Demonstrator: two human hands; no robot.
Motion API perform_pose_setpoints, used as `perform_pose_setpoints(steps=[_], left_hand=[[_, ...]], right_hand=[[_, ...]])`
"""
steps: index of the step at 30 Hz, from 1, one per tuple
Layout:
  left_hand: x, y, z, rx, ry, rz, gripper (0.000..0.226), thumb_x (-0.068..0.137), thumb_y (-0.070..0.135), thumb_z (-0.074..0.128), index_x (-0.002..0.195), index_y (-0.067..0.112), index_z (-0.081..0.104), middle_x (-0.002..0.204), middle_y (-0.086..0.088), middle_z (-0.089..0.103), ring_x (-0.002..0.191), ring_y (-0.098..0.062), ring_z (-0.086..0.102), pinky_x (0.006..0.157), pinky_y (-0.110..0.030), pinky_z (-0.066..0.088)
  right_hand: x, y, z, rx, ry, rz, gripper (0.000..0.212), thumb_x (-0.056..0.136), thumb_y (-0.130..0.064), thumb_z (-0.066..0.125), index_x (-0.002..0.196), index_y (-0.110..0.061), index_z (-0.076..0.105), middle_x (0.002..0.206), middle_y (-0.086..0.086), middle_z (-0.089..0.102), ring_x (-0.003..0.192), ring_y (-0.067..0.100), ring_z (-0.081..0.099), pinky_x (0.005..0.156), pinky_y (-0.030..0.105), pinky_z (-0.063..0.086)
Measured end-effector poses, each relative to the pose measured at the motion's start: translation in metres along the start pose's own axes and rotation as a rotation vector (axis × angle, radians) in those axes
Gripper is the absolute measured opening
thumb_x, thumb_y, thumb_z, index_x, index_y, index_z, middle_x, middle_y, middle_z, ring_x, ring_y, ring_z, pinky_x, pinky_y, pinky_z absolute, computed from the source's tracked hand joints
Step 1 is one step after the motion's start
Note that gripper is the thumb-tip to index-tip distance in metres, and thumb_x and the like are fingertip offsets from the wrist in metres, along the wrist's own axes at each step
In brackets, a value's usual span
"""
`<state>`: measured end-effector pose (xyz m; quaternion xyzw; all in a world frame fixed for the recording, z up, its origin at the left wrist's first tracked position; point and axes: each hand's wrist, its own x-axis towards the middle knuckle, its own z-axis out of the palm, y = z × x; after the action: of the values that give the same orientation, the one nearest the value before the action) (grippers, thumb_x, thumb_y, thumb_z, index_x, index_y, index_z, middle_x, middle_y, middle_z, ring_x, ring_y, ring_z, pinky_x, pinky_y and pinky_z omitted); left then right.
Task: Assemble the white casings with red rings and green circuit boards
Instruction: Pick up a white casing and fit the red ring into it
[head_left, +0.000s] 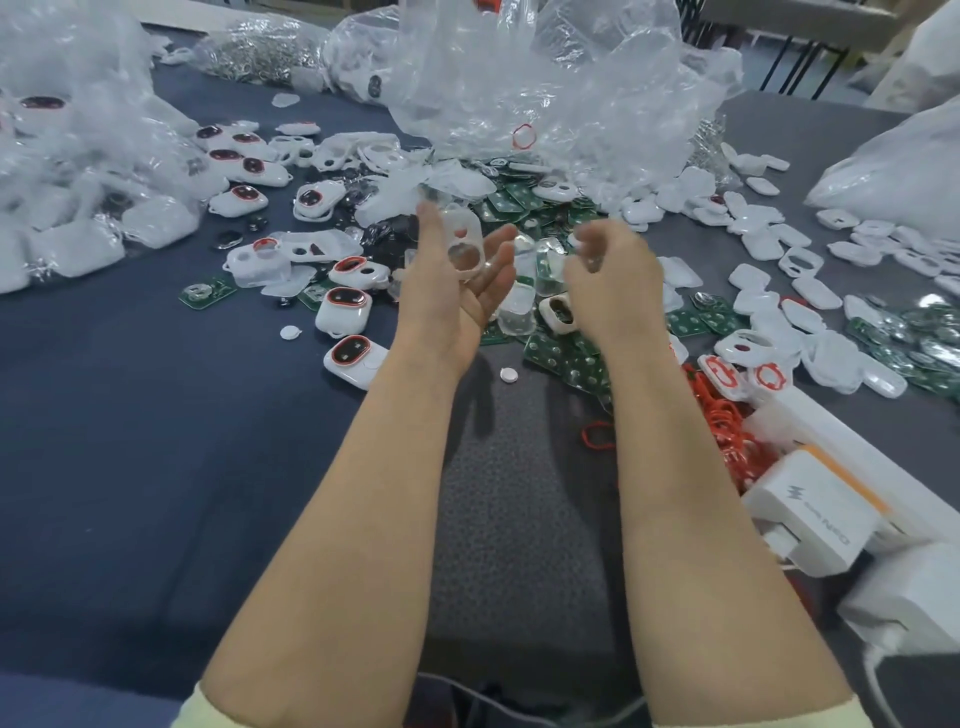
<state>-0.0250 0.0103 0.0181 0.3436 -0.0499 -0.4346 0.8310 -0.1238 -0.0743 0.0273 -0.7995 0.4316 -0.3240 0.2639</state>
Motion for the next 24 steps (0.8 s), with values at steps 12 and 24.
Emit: perform_pose_setpoints(steps=[12,24], left_hand=[[0.001,-0.007,0.0,0.087,0.052,-0.097,0.056,0.097,0.056,0.037,0.124,0.008,0.048,0.085,-0.006,0.062,0.043,-0.003,0.055,0.031,-0.012,0.035],[0.003,-0.003,-0.002,-0.03,0.029,-0.029,0.038,0.092,0.043,0.058,0.095,0.005,0.057,0.09,-0.009,0.06,0.055,-0.007,0.057,0.045,-0.015,0.051]], right_hand=[[-0.009,0.02,-0.013,-0.297,-0.182,0.146,0.031,0.088,-0.004,0.053,0.117,-0.011,0.06,0.124,0.012,0.056,0.108,0.025,0.055,0.088,0.031,0.045],[-0.002,0.02,-0.03,-0.185,-0.039,0.186,0.014,0.085,-0.012,0.06,0.097,-0.016,0.066,0.099,0.003,0.067,0.097,0.022,0.061,0.081,0.03,0.048]])
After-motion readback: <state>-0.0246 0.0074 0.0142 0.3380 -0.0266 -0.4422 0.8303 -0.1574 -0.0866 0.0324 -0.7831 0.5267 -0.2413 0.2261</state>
